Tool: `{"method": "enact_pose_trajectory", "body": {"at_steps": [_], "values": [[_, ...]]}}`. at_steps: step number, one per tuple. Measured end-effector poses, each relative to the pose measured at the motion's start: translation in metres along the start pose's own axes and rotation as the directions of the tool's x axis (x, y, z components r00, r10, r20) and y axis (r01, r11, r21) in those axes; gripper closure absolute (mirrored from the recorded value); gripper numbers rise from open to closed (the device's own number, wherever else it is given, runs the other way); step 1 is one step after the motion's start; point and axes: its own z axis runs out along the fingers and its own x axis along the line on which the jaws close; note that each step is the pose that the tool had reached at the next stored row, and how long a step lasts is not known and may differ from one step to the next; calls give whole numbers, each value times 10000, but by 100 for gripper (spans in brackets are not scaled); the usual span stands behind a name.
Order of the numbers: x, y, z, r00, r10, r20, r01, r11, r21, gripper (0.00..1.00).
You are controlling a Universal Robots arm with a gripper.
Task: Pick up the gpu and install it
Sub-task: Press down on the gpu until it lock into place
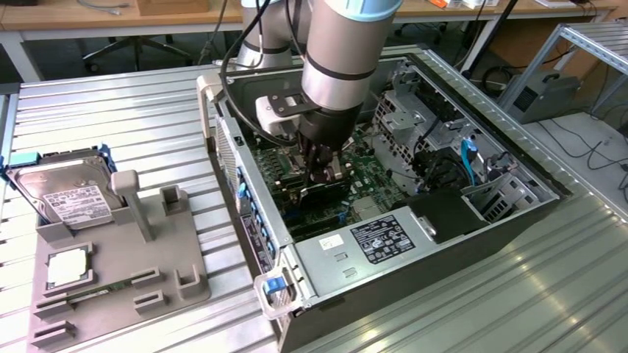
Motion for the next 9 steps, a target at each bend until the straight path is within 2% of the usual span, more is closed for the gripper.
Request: {"method": "enact_pose_trajectory", "body": {"at_steps": [9], "values": [[2,1,27,10000,0,-1,0,10000,0,89]]}}
